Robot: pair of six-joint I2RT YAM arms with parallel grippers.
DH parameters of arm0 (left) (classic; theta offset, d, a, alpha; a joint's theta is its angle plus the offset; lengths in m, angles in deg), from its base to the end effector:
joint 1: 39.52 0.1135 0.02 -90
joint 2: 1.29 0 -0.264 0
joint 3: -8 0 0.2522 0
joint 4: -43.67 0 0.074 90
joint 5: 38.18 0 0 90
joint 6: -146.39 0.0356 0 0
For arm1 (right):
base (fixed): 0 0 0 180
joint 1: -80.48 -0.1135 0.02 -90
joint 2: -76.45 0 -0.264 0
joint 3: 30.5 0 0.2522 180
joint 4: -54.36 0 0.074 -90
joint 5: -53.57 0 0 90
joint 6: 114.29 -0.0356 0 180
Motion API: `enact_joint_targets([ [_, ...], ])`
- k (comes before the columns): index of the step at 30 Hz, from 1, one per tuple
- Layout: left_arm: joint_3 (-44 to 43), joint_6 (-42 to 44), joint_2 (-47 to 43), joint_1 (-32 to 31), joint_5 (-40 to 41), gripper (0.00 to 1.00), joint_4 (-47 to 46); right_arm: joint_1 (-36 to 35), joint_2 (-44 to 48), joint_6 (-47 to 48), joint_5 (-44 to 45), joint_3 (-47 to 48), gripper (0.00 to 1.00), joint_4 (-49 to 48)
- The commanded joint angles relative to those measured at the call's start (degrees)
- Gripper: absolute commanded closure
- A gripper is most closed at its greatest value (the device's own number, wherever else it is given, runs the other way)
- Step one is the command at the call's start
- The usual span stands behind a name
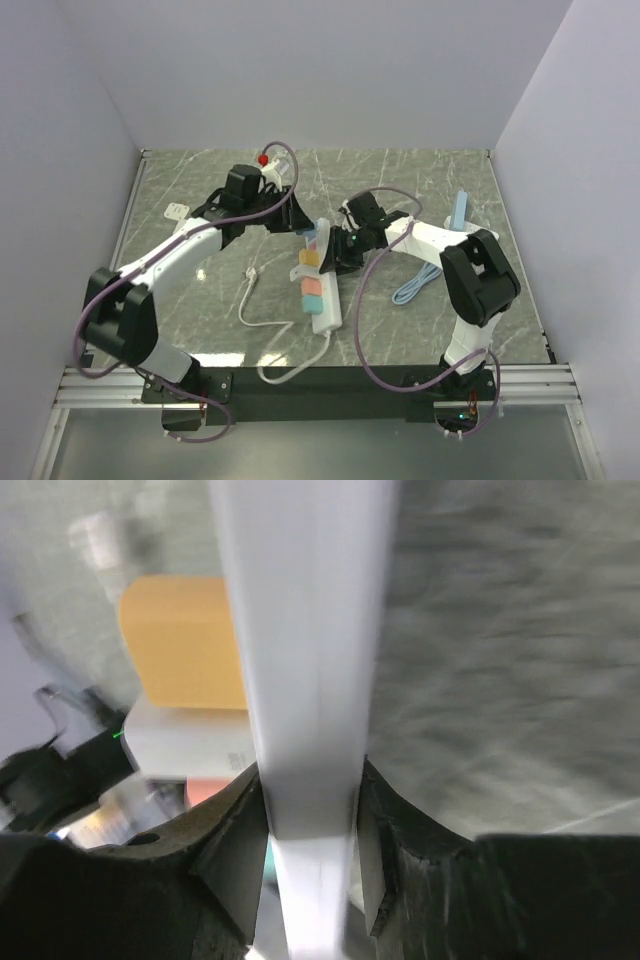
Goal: Pull the plug off the socket
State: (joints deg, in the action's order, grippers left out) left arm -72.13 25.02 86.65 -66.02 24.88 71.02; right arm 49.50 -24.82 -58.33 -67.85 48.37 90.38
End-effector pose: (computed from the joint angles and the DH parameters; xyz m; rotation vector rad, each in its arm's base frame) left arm 0.3032 -0.1692 0.2822 0.1879 2.3108 -1.0598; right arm 0.2986 0.2009 0.1874 -0.1462 2.7741 1.0777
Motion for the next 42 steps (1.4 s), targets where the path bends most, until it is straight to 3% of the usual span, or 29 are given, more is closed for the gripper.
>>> enact_joint_targets([
  [1, 1.5, -3.87, -5.85, -0.13, -8.9, 0.99, -12.0, 1.1, -1.91, 1.26, 3.56, -1.38, 1.0, -0.82],
  [4, 1.86, -3.26, -5.76, 0.22, -8.93, 0.99, -11.39, 1.19, -2.0, 1.87, 2.77, -1.03, 1.0, -0.9],
  [8, -0.6, -0.36, -5.5, 1.71, -0.5, 1.0, -2.35, 1.1, -1.03, 2.58, 3.12, -0.59, 1.0, -0.47],
  [13, 0.54, 2.1, -4.98, 11.37, 10.49, 1.0, 3.98, 1.1, 0.2, 2.49, 2.42, -0.5, 1.0, -0.64],
  [20, 2.12, 4.65, 3.8, 27.71, 9.98, 1.0, 3.56, 1.1, 3.27, 1.88, 1.45, -0.85, 1.0, -0.47],
  [27, 0.63, 4.22, 11.1, 33.79, 8.66, 0.98, 1.53, 1.1, 6.52, 2.22, 0.13, -0.5, 1.0, 0.24],
  [28, 0.28, 3.96, 11.89, 34.49, 8.66, 0.93, 1.45, 1.1, 6.7, 2.31, 0.04, -0.41, 1.0, 0.41],
  [31, -1.39, 3.25, 14.62, 35.9, 9.89, 0.89, 1.8, 1.1, 7.14, 2.49, -0.04, -0.24, 1.0, 0.68],
  [36, -4.12, 2.64, 17.61, 38.1, 11.39, 0.68, 1.8, 1.01, 7.41, 2.4, -0.31, 0.03, 1.0, 0.94],
  [39, -4.91, 1.94, 18.23, 39.16, 10.68, 0.52, 1.71, 1.1, 7.49, 2.58, -0.31, 0.29, 1.0, 1.12],
  [42, -4.38, 1.14, 16.74, 39.51, 10.94, 0.27, 0.92, 1.01, 7.76, 2.58, -0.31, 0.55, 1.0, 1.29],
])
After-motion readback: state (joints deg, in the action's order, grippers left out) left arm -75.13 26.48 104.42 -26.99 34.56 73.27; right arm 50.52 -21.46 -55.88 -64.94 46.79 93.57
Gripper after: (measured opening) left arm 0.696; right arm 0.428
